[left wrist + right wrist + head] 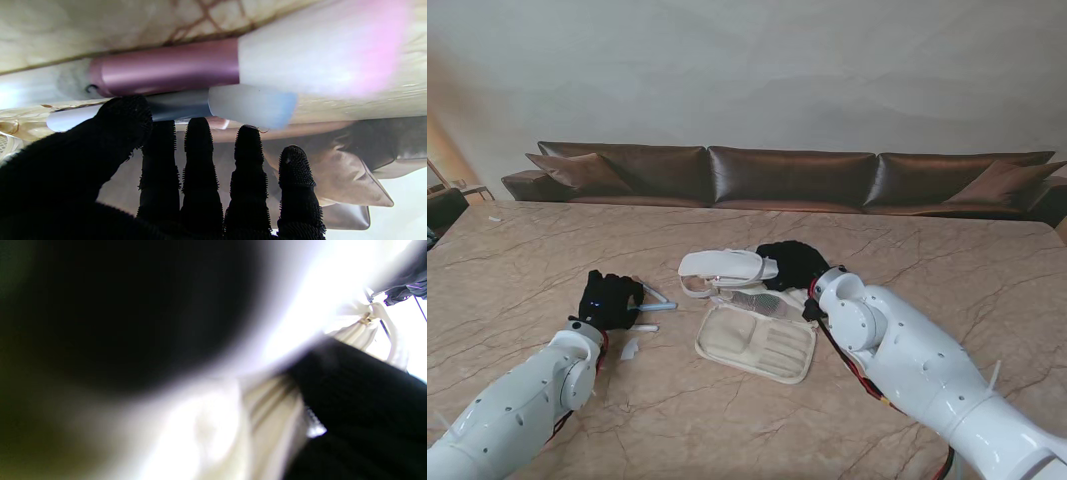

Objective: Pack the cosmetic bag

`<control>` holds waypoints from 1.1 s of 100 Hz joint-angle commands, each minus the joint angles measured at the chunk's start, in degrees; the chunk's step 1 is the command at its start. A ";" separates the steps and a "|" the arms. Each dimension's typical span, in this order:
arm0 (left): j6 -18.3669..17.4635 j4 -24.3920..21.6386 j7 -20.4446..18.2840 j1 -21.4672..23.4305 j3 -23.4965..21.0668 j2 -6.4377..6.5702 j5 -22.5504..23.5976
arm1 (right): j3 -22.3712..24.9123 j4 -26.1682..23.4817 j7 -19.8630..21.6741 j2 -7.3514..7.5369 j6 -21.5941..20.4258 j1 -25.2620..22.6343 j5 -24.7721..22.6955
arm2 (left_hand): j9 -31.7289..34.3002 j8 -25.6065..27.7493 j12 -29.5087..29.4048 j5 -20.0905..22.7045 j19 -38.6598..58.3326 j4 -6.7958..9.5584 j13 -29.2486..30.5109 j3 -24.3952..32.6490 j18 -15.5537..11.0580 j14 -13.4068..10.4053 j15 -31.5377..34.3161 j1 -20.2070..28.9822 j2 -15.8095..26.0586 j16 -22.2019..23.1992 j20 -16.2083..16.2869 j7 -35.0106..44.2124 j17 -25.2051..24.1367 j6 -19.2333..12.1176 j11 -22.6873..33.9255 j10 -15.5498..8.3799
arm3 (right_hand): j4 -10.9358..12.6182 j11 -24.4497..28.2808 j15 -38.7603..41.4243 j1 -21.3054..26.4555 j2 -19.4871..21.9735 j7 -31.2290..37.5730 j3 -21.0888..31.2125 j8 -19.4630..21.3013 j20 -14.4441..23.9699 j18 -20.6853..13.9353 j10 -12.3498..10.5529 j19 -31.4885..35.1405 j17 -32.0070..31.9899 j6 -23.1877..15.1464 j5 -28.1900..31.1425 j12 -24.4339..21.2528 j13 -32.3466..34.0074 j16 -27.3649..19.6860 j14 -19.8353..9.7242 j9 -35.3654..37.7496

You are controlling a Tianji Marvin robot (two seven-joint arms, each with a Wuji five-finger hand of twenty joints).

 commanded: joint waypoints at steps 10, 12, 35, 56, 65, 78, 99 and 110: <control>1.04 2.39 -1.43 2.62 0.36 -0.11 0.03 | -0.43 -0.69 -0.15 -0.50 -0.26 -0.29 0.30 | 1.83 -2.43 0.60 8.78 2.57 0.02 1.88 -1.02 -0.93 -0.25 1.48 6.01 -2.56 0.84 -0.35 -4.84 1.40 -0.13 1.51 -1.15 | -0.13 0.87 2.78 2.30 2.14 4.45 3.36 -0.36 0.42 0.50 -0.61 1.89 0.61 -6.11 1.58 0.64 2.17 0.79 -0.42 1.87; 1.06 2.60 -1.07 2.58 0.47 -0.16 -0.03 | -0.48 -0.67 -0.15 -0.52 -0.27 -0.27 0.33 | 2.98 -2.53 3.08 9.46 3.02 0.08 2.45 -0.77 -0.84 -0.20 1.86 6.17 -2.24 0.98 -0.55 -3.59 1.70 -0.84 1.24 -1.45 | -0.12 0.88 2.82 2.31 2.14 4.49 3.37 -0.37 0.42 0.51 -0.54 1.90 0.63 -6.09 1.63 0.64 2.21 0.80 -0.41 1.90; 0.73 4.52 1.19 1.90 2.00 -0.17 -0.01 | -0.77 -0.68 0.11 -0.57 -0.15 -0.17 0.63 | 8.77 7.41 8.67 4.51 6.17 -0.13 5.85 1.13 -2.05 -0.72 4.58 5.63 0.43 2.83 -0.42 3.26 4.21 -5.53 -2.75 -0.97 | -0.15 0.94 3.01 2.40 2.53 4.64 3.23 -0.69 0.44 0.46 -0.56 2.11 0.90 -6.07 1.62 0.60 2.44 0.81 -0.42 2.07; 0.72 4.87 2.72 1.95 1.02 -0.44 -0.25 | -1.12 -0.48 -0.03 -0.73 -0.02 0.05 0.85 | 18.95 19.66 10.04 -0.42 9.42 -1.36 12.01 -0.59 -3.27 -1.98 7.63 7.68 3.55 3.62 0.10 2.94 8.55 -7.59 -9.29 -0.86 | -0.18 0.97 3.14 2.28 3.16 4.86 2.98 -1.01 0.45 0.53 -0.43 2.26 0.92 -6.04 1.70 0.57 2.49 0.81 -0.35 2.18; 0.65 4.73 3.27 1.93 0.62 -0.41 0.07 | -1.24 -0.36 -0.20 -0.84 0.09 0.12 1.02 | 21.28 21.08 13.06 -0.58 9.68 -1.55 12.98 -0.88 -3.79 -2.79 8.45 8.01 3.90 4.24 -0.29 2.76 9.22 -7.93 -11.74 -1.20 | -0.17 1.00 3.23 2.39 3.26 4.91 2.91 -1.17 0.46 0.52 -0.41 2.35 1.01 -6.08 1.59 0.56 2.58 0.82 -0.36 2.25; 0.33 3.96 3.96 2.20 -0.37 -0.23 0.96 | -1.38 -0.22 -0.23 -0.94 0.32 0.19 1.28 | 21.73 22.00 14.82 -0.82 9.78 -1.64 13.65 -0.84 -4.06 -3.04 9.20 7.96 4.11 4.88 -0.46 2.99 9.62 -8.21 -10.95 -1.22 | -0.16 1.07 3.33 2.37 3.44 5.21 2.78 -1.31 0.46 0.45 -0.38 2.47 1.14 -6.10 1.84 0.54 2.70 0.82 -0.35 2.41; 0.33 1.28 4.17 3.47 -2.96 0.36 3.37 | -1.63 -0.03 -0.07 -1.01 0.46 0.35 1.52 | 21.97 23.09 16.54 -0.92 9.80 -1.74 13.93 -1.00 -4.26 -3.15 9.80 8.17 4.28 5.72 -0.66 2.96 9.95 -8.56 -9.86 -1.32 | -0.17 1.11 3.49 2.30 3.69 5.27 2.58 -1.66 0.44 0.45 -0.39 2.60 1.24 -5.90 1.82 0.51 2.84 0.82 -0.29 2.53; 0.26 -0.68 3.98 4.46 -4.70 0.62 4.66 | -1.80 0.20 -0.12 -1.09 0.53 0.50 1.66 | 22.20 23.33 16.90 -0.81 9.82 -1.74 14.14 -0.99 -4.46 -3.30 9.90 8.16 4.28 5.96 -0.73 2.74 10.04 -8.69 -9.62 -1.50 | -0.14 1.10 3.55 2.34 3.71 5.26 2.53 -1.83 0.42 0.47 -0.36 2.64 1.26 -5.86 1.71 0.47 2.90 0.81 -0.29 2.54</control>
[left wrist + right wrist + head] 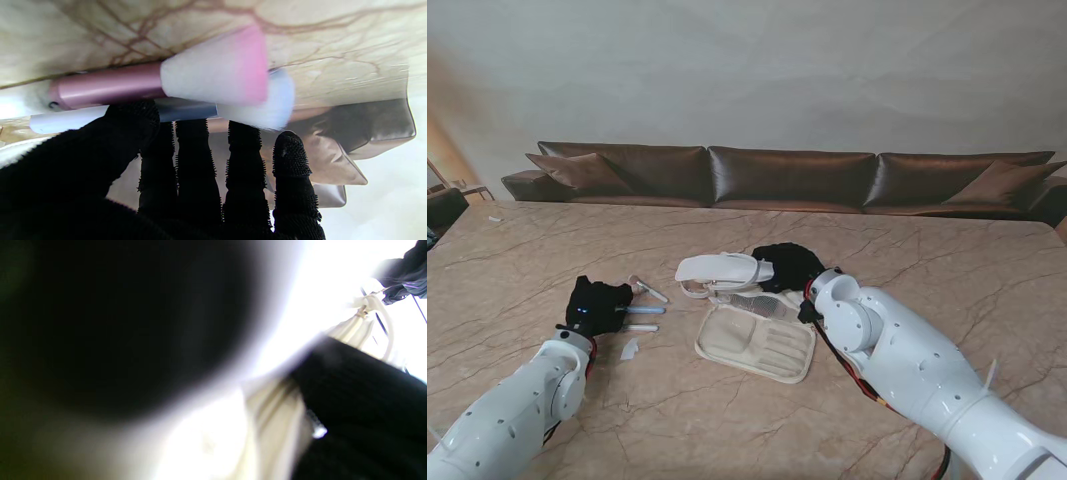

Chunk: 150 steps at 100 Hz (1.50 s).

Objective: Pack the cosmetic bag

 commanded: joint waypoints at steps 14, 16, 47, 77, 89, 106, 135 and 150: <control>-0.17 -3.10 -0.33 2.51 -2.16 0.36 1.45 | -0.63 0.15 -0.11 -0.86 0.15 0.24 0.67 | 3.47 4.32 1.20 2.61 1.75 1.28 1.29 1.36 -0.95 -0.86 1.31 4.82 1.96 1.44 -0.17 5.75 0.12 -7.13 2.81 1.26 | -0.11 1.16 2.20 2.40 3.64 3.94 2.51 -0.27 -0.13 0.33 -0.69 1.72 1.13 -5.88 1.27 0.47 2.84 0.65 -0.58 2.00; -0.16 -3.42 -0.27 2.66 -2.41 0.34 1.56 | -0.66 0.19 -0.11 -0.88 0.17 0.26 0.73 | 3.44 4.34 1.27 2.50 1.78 1.27 1.22 1.34 -0.96 -0.88 1.33 4.81 1.99 1.51 -0.17 5.66 0.14 -7.07 2.83 1.27 | -0.10 1.15 2.19 2.41 3.60 3.88 2.52 -0.31 -0.13 0.34 -0.66 1.73 1.13 -5.86 1.19 0.46 2.84 0.64 -0.59 1.99; -0.38 -8.60 -0.30 4.90 -5.23 0.28 3.38 | -0.95 0.82 -0.31 -1.12 0.22 0.55 1.23 | 3.72 5.05 2.53 2.47 1.81 1.22 1.60 1.28 -0.83 -0.94 1.73 4.83 2.06 2.40 -0.25 5.50 0.09 -7.24 3.57 1.53 | -0.10 1.17 2.22 2.41 3.53 4.09 2.56 -0.42 -0.21 0.32 -0.68 1.74 1.12 -5.96 1.26 0.40 2.88 0.58 -0.63 2.05; -1.08 -9.10 0.94 4.98 -5.31 0.08 3.44 | -0.84 1.60 -1.38 -1.49 -0.20 0.53 1.71 | 4.54 4.97 2.87 3.06 1.90 1.45 2.46 1.76 -0.73 -0.52 1.58 4.59 1.44 2.89 -0.28 5.04 0.61 -7.25 3.56 1.60 | -0.13 0.90 1.93 2.86 4.34 5.69 2.23 -0.92 -0.27 0.43 -1.50 2.17 2.02 -8.05 2.80 -0.49 4.16 0.19 -0.57 4.20; -1.09 -9.10 0.94 4.98 -5.31 0.08 3.44 | -0.50 1.45 -1.66 -1.57 -0.34 0.28 1.99 | 4.98 4.92 2.99 3.34 1.90 1.61 3.00 2.19 -0.63 -0.48 1.46 4.30 1.08 3.11 -0.29 4.87 0.91 -7.38 3.46 1.66 | 0.05 0.26 1.47 4.43 6.22 6.64 1.28 -2.17 -0.36 0.65 -2.02 2.85 2.99 -9.58 4.75 -1.46 5.62 -0.24 -0.45 6.55; -1.09 -9.10 0.94 4.98 -5.31 0.08 3.44 | -0.27 1.36 -1.82 -1.58 -0.47 0.16 2.07 | 5.35 4.79 3.25 3.72 1.94 1.67 3.42 2.57 -0.58 -0.40 1.15 4.03 0.86 3.38 -0.26 4.59 1.16 -7.52 3.21 1.57 | 0.21 -0.27 1.17 4.81 6.31 6.91 0.87 -2.92 -0.46 0.64 -2.07 3.43 3.74 -10.07 5.84 -1.97 6.61 -0.44 -0.46 7.72; -1.09 -9.10 0.94 4.98 -5.31 0.08 3.44 | -0.16 1.50 -2.06 -1.63 -0.89 -0.04 2.23 | 5.65 4.74 3.60 4.02 1.88 1.73 3.70 2.87 -0.56 -0.67 0.67 3.77 0.70 3.70 -0.21 4.23 1.21 -7.96 2.86 1.10 | 0.24 -0.46 1.07 4.58 5.90 7.10 1.00 -3.23 -0.63 0.60 -1.96 3.77 4.04 -9.76 5.95 -1.98 6.91 -0.42 -0.42 8.00; -1.09 -9.10 0.94 4.98 -5.31 0.08 3.44 | -0.14 1.53 -1.83 -1.63 -0.87 -0.08 2.51 | 5.88 4.78 3.85 4.26 1.76 1.80 3.99 2.98 -0.73 -0.72 0.30 3.46 0.47 3.80 -0.23 4.00 1.32 -8.16 2.70 1.01 | 0.26 -0.50 1.09 4.60 5.59 7.20 1.18 -3.35 -0.71 0.64 -1.99 3.93 4.18 -9.97 6.26 -1.99 7.10 -0.38 -0.43 8.21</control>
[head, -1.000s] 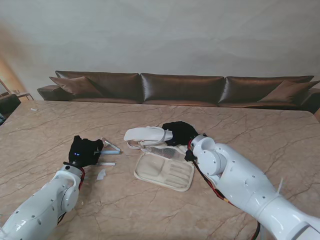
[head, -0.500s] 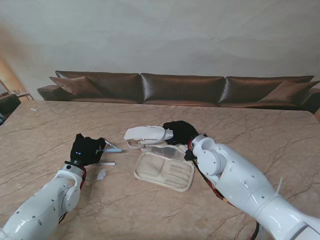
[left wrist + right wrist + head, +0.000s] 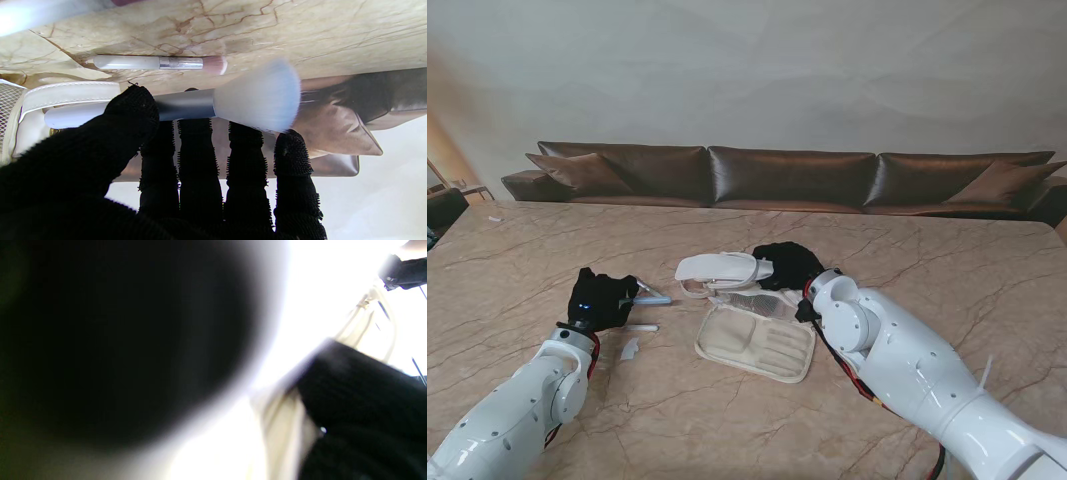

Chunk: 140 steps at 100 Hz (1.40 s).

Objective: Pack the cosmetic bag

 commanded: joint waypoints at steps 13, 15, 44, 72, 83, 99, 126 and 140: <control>-0.15 -0.27 -0.04 0.20 0.04 -0.24 -0.02 | -0.04 -0.36 -0.16 -0.58 -0.58 -0.40 0.19 | 3.30 2.82 2.71 4.37 1.09 1.95 1.06 4.04 -0.60 -0.52 -0.73 3.47 0.94 1.11 -0.20 3.82 0.09 -7.76 1.45 0.00 | 0.29 0.41 1.90 3.97 4.46 5.32 1.97 -0.66 -0.09 0.59 -2.36 3.37 1.98 -8.90 3.45 0.09 4.40 0.08 -0.63 3.65; -0.15 -0.27 -0.04 0.20 0.04 -0.24 -0.02 | -0.04 -0.34 -0.17 -0.58 -0.61 -0.39 0.18 | 3.30 2.84 2.76 4.39 1.08 1.95 1.10 4.04 -0.60 -0.63 -0.78 3.43 1.03 1.14 -0.20 3.78 0.09 -7.77 1.40 -0.12 | 0.29 0.40 1.89 3.95 4.42 5.30 1.99 -0.69 -0.10 0.60 -2.37 3.39 2.00 -8.93 3.42 0.08 4.41 0.08 -0.65 3.68; -0.15 -0.27 -0.04 0.20 0.04 -0.24 -0.02 | -0.30 -0.03 -0.06 -0.71 -0.88 0.04 0.50 | 3.58 3.06 3.29 4.64 0.89 2.13 1.33 4.01 -0.68 -0.56 -1.50 3.41 0.89 1.45 -0.18 3.47 0.09 -7.73 0.99 -0.09 | 0.27 0.14 1.76 3.88 4.18 5.52 2.27 -0.92 -0.34 0.58 -2.37 3.53 2.22 -9.24 3.94 -0.18 4.75 0.02 -0.66 4.12; -0.15 -0.27 -0.04 0.20 0.04 -0.24 -0.02 | -0.29 0.05 -0.22 -0.95 -0.54 0.19 1.14 | 3.90 3.21 3.95 5.07 0.74 2.34 1.48 4.02 -0.70 -0.46 -1.88 3.33 0.82 1.91 -0.12 2.96 0.07 -7.77 0.73 -0.16 | 0.25 0.06 1.73 3.91 4.03 5.59 2.29 -1.04 -0.47 0.58 -2.37 3.69 2.35 -9.31 4.02 -0.20 4.91 0.02 -0.71 4.27; -0.15 -0.27 -0.04 0.20 0.04 -0.24 -0.02 | -0.27 0.05 -0.25 -1.01 -0.52 0.20 1.30 | 3.84 3.42 4.23 5.11 0.18 2.39 1.28 3.98 -0.89 -0.25 -2.03 3.50 0.76 2.11 -0.22 2.75 -0.11 -7.75 0.59 -0.04 | 0.25 0.05 1.71 3.86 3.99 5.59 2.31 -1.07 -0.52 0.58 -2.39 3.71 2.34 -9.33 4.01 -0.20 4.88 0.03 -0.63 4.31; -0.16 -0.28 -0.06 0.20 0.02 -0.24 -0.05 | -0.23 0.10 -0.35 -1.09 -0.63 0.18 1.57 | 3.95 3.57 4.41 5.15 -0.04 2.47 1.29 3.89 -0.91 -0.38 -2.18 3.41 0.81 2.24 -0.14 2.62 -0.06 -7.74 0.47 -0.31 | 0.25 0.05 1.69 3.88 3.92 5.67 2.35 -1.08 -0.58 0.62 -2.39 3.75 2.34 -9.29 4.10 -0.19 4.92 0.03 -0.67 4.37; -0.89 -2.61 -3.37 1.73 -2.34 -0.88 -2.73 | -0.46 0.26 -0.31 -1.21 -0.85 0.21 1.97 | 3.91 3.77 4.88 5.20 -0.88 2.63 1.04 3.49 -0.65 -0.15 -2.47 3.66 0.89 2.51 0.42 2.37 -0.96 -7.58 0.23 -0.21 | 0.24 0.03 1.73 3.81 3.79 5.64 2.42 -1.20 -0.66 0.57 -2.40 3.90 2.49 -9.30 4.08 -0.21 5.04 0.05 -0.65 4.51; -0.84 -3.22 -4.00 2.04 -2.75 -0.83 -2.62 | -0.44 0.16 -0.20 -1.18 -0.82 0.13 2.00 | 4.01 3.84 5.05 5.22 -1.20 2.72 1.04 3.53 -0.53 -0.09 -2.52 3.66 0.85 2.60 0.70 2.31 -1.24 -7.58 0.20 -0.16 | 0.25 0.05 1.76 3.82 3.77 5.72 2.44 -1.18 -0.70 0.60 -2.37 3.92 2.49 -9.36 4.23 -0.20 5.12 0.07 -0.69 4.57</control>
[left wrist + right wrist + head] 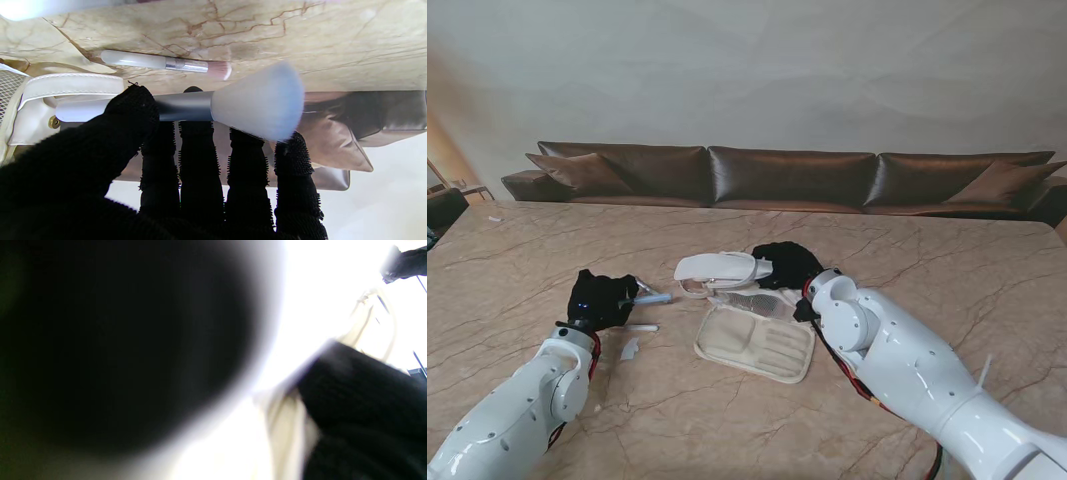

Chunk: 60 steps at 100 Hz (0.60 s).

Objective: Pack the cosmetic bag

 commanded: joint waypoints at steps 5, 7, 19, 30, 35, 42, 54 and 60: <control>-0.05 -0.70 -0.14 0.51 -0.11 -0.19 -0.08 | -0.25 -0.73 0.14 -0.67 -0.42 -0.18 0.19 | 2.69 3.07 1.63 4.67 -0.59 2.79 0.47 3.55 -0.30 0.03 -0.40 3.96 0.87 1.22 0.82 3.00 -1.18 -7.56 0.25 -0.37 | 0.34 0.49 1.77 3.80 3.76 5.51 2.45 -0.50 -0.59 0.46 -2.57 2.91 1.93 -9.30 2.97 0.02 4.40 0.04 -0.83 3.61; -0.13 -0.76 -0.16 0.55 -0.13 -0.20 -0.11 | -0.23 -0.74 0.14 -0.67 -0.41 -0.20 0.20 | 2.72 3.07 1.66 4.68 -0.61 2.78 0.48 3.51 -0.32 0.07 -0.39 3.92 0.87 1.25 0.87 2.99 -1.17 -7.56 0.26 -0.39 | 0.34 0.51 1.77 3.81 3.77 5.51 2.45 -0.50 -0.59 0.47 -2.58 2.92 1.95 -9.30 2.98 0.04 4.40 0.04 -0.81 3.66; -0.59 -1.70 -0.25 1.06 0.07 -0.04 0.53 | -0.20 -0.79 0.28 -0.63 -0.34 -0.23 0.21 | 2.75 3.02 1.82 4.86 -0.66 2.85 0.48 3.52 -0.31 0.10 -0.33 3.99 0.85 1.39 1.25 2.76 -1.13 -7.45 0.24 -0.33 | 0.33 0.48 1.78 3.77 3.74 5.52 2.44 -0.51 -0.62 0.46 -2.53 2.97 2.00 -9.27 2.98 0.02 4.43 0.04 -0.94 3.60; -1.05 -3.43 -0.76 1.95 0.36 0.14 1.39 | -0.18 -0.85 0.42 -0.62 -0.17 -0.22 0.27 | 2.86 3.01 1.91 5.04 -0.75 2.93 0.51 3.51 -0.17 0.27 -0.30 3.97 0.75 1.47 1.50 2.57 -1.24 -7.26 0.26 -0.16 | 0.34 0.48 1.84 3.82 3.76 5.48 2.47 -0.53 -0.63 0.45 -2.54 3.03 2.07 -9.29 2.92 0.02 4.50 0.07 -0.93 3.64; -1.09 -4.15 -0.76 2.23 0.72 0.24 2.01 | -0.16 -0.85 0.41 -0.64 -0.11 -0.22 0.33 | 3.04 3.03 1.90 5.14 -0.67 3.03 0.67 3.53 -0.07 0.27 -0.22 3.95 0.66 1.54 1.75 2.41 -1.13 -7.22 0.25 -0.28 | 0.34 0.47 1.85 3.83 3.74 5.51 2.47 -0.53 -0.65 0.45 -2.53 3.05 2.07 -9.19 2.97 0.02 4.50 0.07 -0.89 3.64; -1.27 -5.20 -0.93 2.62 1.26 0.25 2.30 | -0.18 -0.82 0.39 -0.68 -0.06 -0.19 0.42 | 3.18 2.91 1.87 5.49 -0.74 3.18 0.68 3.70 0.04 0.51 -0.22 3.99 0.41 1.59 2.01 2.21 -1.14 -7.05 0.19 0.01 | 0.33 0.48 1.86 3.81 3.77 5.51 2.45 -0.53 -0.66 0.45 -2.52 3.06 2.07 -9.20 2.96 0.03 4.50 0.08 -0.88 3.65; -1.92 -6.51 -1.25 2.75 2.88 0.35 2.96 | -0.25 -0.77 0.42 -0.77 0.02 -0.09 0.71 | 3.28 2.68 1.90 5.75 -0.90 3.28 0.79 3.74 -0.15 0.38 -0.19 3.86 0.36 1.68 2.38 1.87 -1.09 -7.09 0.10 -0.13 | 0.33 0.48 1.82 3.80 3.79 5.52 2.44 -0.54 -0.69 0.46 -2.51 3.07 2.06 -9.10 3.04 0.03 4.45 0.06 -0.90 3.63; -2.25 -6.86 -1.34 2.53 3.95 0.42 3.28 | -0.27 -0.74 0.37 -0.83 0.06 -0.06 0.84 | 3.34 2.58 1.89 5.83 -0.92 3.30 0.79 3.76 -0.14 0.32 -0.24 3.78 0.38 1.67 2.49 1.74 -0.95 -7.15 0.06 -0.30 | 0.33 0.48 1.82 3.82 3.77 5.46 2.44 -0.56 -0.71 0.46 -2.55 3.08 2.06 -9.23 3.02 0.03 4.44 0.06 -0.86 3.63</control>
